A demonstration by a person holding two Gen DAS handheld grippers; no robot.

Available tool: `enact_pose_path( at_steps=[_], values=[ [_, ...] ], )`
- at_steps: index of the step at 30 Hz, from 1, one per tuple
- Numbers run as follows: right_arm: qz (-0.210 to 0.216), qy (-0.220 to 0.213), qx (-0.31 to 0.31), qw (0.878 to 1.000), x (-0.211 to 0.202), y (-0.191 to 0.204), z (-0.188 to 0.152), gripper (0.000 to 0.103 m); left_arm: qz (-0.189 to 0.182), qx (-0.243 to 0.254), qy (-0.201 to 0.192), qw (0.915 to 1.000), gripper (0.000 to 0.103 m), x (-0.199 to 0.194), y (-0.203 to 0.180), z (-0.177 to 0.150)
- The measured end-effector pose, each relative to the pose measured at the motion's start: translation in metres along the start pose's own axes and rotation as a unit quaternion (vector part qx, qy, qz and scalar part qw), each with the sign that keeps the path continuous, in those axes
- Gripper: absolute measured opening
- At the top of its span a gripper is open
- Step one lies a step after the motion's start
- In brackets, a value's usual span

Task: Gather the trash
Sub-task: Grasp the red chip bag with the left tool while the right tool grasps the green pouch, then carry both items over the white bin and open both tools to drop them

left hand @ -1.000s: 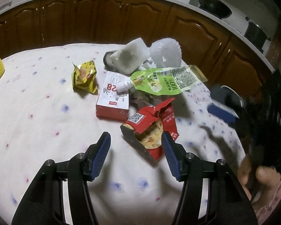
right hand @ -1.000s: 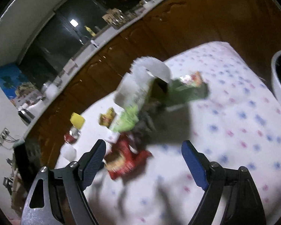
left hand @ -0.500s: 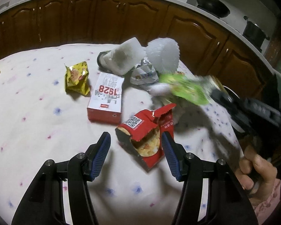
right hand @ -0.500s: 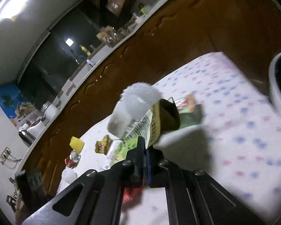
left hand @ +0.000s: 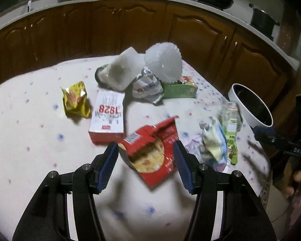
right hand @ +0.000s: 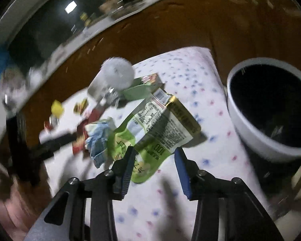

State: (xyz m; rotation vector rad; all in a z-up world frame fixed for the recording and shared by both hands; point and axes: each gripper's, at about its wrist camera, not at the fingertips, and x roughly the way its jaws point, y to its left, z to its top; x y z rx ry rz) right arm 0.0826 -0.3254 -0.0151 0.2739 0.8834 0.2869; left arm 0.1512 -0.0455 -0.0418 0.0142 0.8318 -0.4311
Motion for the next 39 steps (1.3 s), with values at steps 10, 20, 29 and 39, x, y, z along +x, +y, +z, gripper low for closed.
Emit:
enact_pose_path(
  at_steps=[10,20,29,39],
  values=[
    [-0.027,0.001,0.06,0.998,0.025,0.008,0.005,0.051,-0.01,0.059,0.023,0.9979,0.057,0.033,-0.008,0.007],
    [-0.083,-0.006,0.019,0.996,0.074,0.038,0.011,0.013,-0.053,0.046,0.033,0.997,0.018,0.032,-0.013,0.001],
    [-0.058,-0.056,0.041,0.996,0.031,0.025,0.013,0.003,-0.036,-0.025,-0.023,0.9988,0.013,-0.005,0.003,0.01],
    [-0.047,-0.095,0.074,0.992,-0.012,0.004,0.007,0.003,-0.066,-0.026,-0.068,0.9952,0.013,-0.037,-0.035,0.034]
  ],
)
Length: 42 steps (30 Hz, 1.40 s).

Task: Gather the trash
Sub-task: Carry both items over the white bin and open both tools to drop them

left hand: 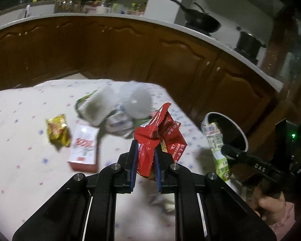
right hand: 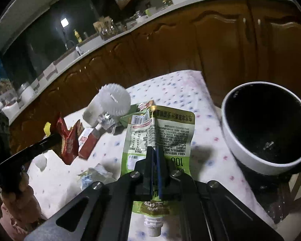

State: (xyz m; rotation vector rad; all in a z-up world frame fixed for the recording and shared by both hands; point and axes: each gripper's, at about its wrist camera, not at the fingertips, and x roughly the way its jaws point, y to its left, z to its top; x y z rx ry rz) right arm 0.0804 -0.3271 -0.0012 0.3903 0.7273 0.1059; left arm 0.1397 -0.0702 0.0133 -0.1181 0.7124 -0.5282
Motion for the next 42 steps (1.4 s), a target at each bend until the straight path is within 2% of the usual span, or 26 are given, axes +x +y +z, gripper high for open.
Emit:
enact_pose_path(
  at_steps=[9,18,22,32,42],
  values=[
    [-0.028,-0.04,0.025,0.998,-0.043,-0.037,0.008,0.003,-0.048,0.031,0.02,0.9982,0.013,0.024,-0.067,0.006],
    [-0.065,-0.061,0.05,0.995,-0.07,-0.083,0.013,0.003,-0.074,0.067,0.052,0.9937,0.013,0.055,-0.129,0.005],
    [-0.075,-0.066,0.053,0.994,-0.076,-0.097,0.019,0.003,-0.083,0.08,0.054,0.9918,0.013,0.061,-0.15,0.008],
    [-0.089,-0.06,0.064,0.992,-0.071,-0.127,0.032,0.003,-0.083,0.096,0.068,0.9896,0.013,0.091,-0.179,0.022],
    [-0.098,-0.032,0.068,0.992,-0.057,-0.153,0.049,0.003,-0.072,0.128,0.093,0.9848,0.013,0.13,-0.21,0.032]
  ],
)
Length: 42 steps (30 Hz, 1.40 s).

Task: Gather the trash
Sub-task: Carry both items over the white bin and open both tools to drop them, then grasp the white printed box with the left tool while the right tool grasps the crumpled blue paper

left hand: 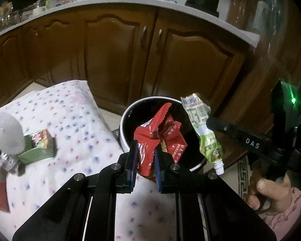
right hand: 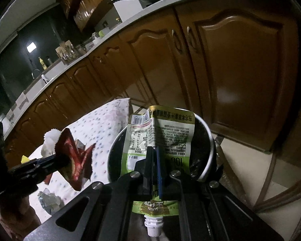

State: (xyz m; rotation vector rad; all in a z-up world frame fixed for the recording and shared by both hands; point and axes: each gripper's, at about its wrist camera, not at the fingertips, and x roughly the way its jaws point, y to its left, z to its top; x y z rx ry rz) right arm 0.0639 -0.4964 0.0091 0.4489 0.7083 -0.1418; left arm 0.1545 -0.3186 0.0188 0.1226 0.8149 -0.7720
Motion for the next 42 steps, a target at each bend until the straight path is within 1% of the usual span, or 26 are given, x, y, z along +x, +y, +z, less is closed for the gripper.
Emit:
enact_pose_path(
  at_steps=[5,14,18,20,21,22,23,24,25,26,27,30,31,33,34,35,37,39,42],
  values=[
    [-0.002,0.014,0.0,1.0,0.011,-0.007,0.006,0.003,0.008,0.008,0.019,0.9998,0.013,0.023,-0.006,0.009],
    [-0.012,0.041,-0.001,0.999,0.031,-0.016,0.01,0.003,0.01,0.002,0.056,0.9984,0.013,0.055,-0.005,0.017],
    [-0.014,0.054,-0.002,0.998,0.038,-0.018,0.012,0.003,0.004,0.0,0.069,0.9976,0.017,0.065,-0.006,0.019],
    [-0.013,0.059,-0.002,0.998,0.041,-0.02,0.015,0.003,0.006,-0.003,0.075,0.9971,0.017,0.07,-0.006,0.02],
    [-0.013,0.061,-0.002,0.998,0.043,-0.021,0.016,0.004,0.006,-0.005,0.079,0.9969,0.023,0.071,-0.006,0.021],
    [-0.012,0.062,0.002,0.998,0.043,-0.022,0.017,0.006,0.005,-0.006,0.081,0.9967,0.029,0.072,-0.006,0.021],
    [-0.01,0.064,0.006,0.998,0.044,-0.024,0.018,0.008,0.004,-0.008,0.081,0.9966,0.032,0.073,-0.006,0.022],
    [-0.007,0.064,0.01,0.998,0.044,-0.026,0.019,0.008,0.004,-0.01,0.081,0.9967,0.041,0.072,-0.006,0.022],
    [-0.007,0.064,0.013,0.998,0.044,-0.027,0.02,0.012,0.005,-0.012,0.079,0.9968,0.047,0.071,-0.004,0.022],
    [-0.007,0.063,0.015,0.998,0.043,-0.028,0.021,0.017,0.006,-0.014,0.075,0.9971,0.047,0.069,-0.003,0.021],
    [-0.007,0.059,0.018,0.998,0.041,-0.029,0.022,0.019,0.007,-0.016,0.071,0.9973,0.047,0.066,-0.002,0.021],
    [-0.006,0.048,0.027,0.998,0.034,-0.029,0.022,0.021,0.005,-0.028,0.062,0.9976,0.047,0.054,0.004,0.018],
    [-0.005,0.043,0.031,0.999,0.03,-0.029,0.021,0.023,0.003,-0.037,0.057,0.9977,0.048,0.049,0.008,0.016],
    [0.003,0.033,0.038,0.999,0.024,-0.027,0.018,0.033,0.001,-0.054,0.045,0.9975,0.051,0.038,0.016,0.011],
    [0.012,0.026,0.041,0.999,0.02,-0.025,0.017,0.043,-0.001,-0.065,0.038,0.9972,0.052,0.031,0.02,0.008],
    [0.017,0.021,0.043,0.999,0.017,-0.022,0.015,0.057,-0.004,-0.075,0.03,0.9967,0.053,0.023,0.024,0.003],
    [0.025,0.011,0.047,0.999,0.01,-0.014,0.008,0.073,-0.005,-0.088,0.017,0.996,0.053,0.009,0.029,-0.006],
    [0.034,0.01,0.042,0.998,0.004,-0.004,-0.001,0.075,0.0,-0.093,0.001,0.9956,0.054,-0.008,0.035,-0.016],
    [0.046,0.01,0.04,0.998,-0.003,0.011,-0.013,0.077,0.008,-0.104,-0.024,0.9942,0.06,-0.036,0.049,-0.031]
  ],
)
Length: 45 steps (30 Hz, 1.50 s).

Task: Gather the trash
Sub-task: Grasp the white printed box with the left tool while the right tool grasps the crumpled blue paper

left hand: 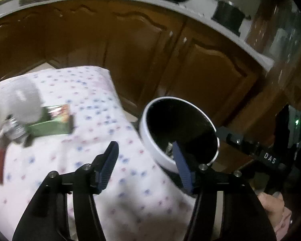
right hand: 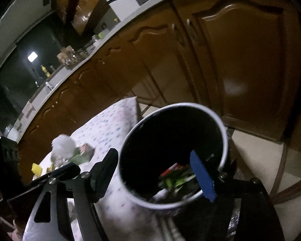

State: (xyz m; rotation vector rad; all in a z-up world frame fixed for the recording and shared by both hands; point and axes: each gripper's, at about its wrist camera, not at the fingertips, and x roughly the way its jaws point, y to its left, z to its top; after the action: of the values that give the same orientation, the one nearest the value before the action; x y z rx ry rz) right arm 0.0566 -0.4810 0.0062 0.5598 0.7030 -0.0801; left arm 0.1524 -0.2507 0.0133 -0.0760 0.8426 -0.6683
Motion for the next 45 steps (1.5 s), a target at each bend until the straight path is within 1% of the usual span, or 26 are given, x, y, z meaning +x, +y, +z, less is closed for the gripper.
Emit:
enact_pose_path(
  at_steps=[4,8,17,20,24,26,31,34,37,39,43,45],
  values=[
    [0.026,-0.001,-0.002,1.0,-0.007,0.023,-0.022,0.083,0.012,-0.021,-0.026,0.9994,0.062,-0.034,0.025,-0.015],
    [0.042,0.007,-0.016,0.999,-0.006,0.048,-0.038,0.083,0.022,-0.047,-0.047,0.9975,0.062,-0.061,0.056,-0.028],
    [0.09,0.056,-0.037,0.994,0.013,0.103,-0.086,0.083,0.069,-0.09,-0.053,0.9922,0.062,-0.094,0.118,-0.059],
    [0.103,0.073,-0.054,0.99,0.023,0.124,-0.102,0.083,0.088,-0.099,-0.056,0.9896,0.062,-0.105,0.136,-0.067],
    [0.115,0.086,-0.079,0.986,0.03,0.148,-0.121,0.083,0.109,-0.12,-0.055,0.9852,0.062,-0.114,0.162,-0.075],
    [0.12,0.091,-0.092,0.984,0.034,0.159,-0.129,0.083,0.128,-0.126,-0.049,0.9825,0.062,-0.115,0.174,-0.079],
    [0.122,0.106,-0.114,0.98,0.048,0.179,-0.14,0.083,0.155,-0.134,-0.034,0.9781,0.062,-0.113,0.201,-0.084],
    [0.125,0.112,-0.12,0.979,0.056,0.188,-0.144,0.083,0.167,-0.125,-0.02,0.9778,0.062,-0.104,0.21,-0.082],
    [0.128,0.119,-0.125,0.977,0.064,0.197,-0.145,0.083,0.181,-0.117,-0.018,0.9763,0.066,-0.096,0.217,-0.077],
    [0.128,0.119,-0.134,0.976,0.068,0.204,-0.146,0.083,0.202,-0.11,-0.019,0.973,0.067,-0.089,0.222,-0.071],
    [0.126,0.123,-0.142,0.974,0.075,0.209,-0.147,0.082,0.206,-0.094,-0.01,0.9739,0.069,-0.073,0.226,-0.061],
    [0.124,0.123,-0.14,0.975,0.078,0.209,-0.147,0.078,0.205,-0.082,-0.001,0.9753,0.071,-0.061,0.226,-0.057]
  ],
)
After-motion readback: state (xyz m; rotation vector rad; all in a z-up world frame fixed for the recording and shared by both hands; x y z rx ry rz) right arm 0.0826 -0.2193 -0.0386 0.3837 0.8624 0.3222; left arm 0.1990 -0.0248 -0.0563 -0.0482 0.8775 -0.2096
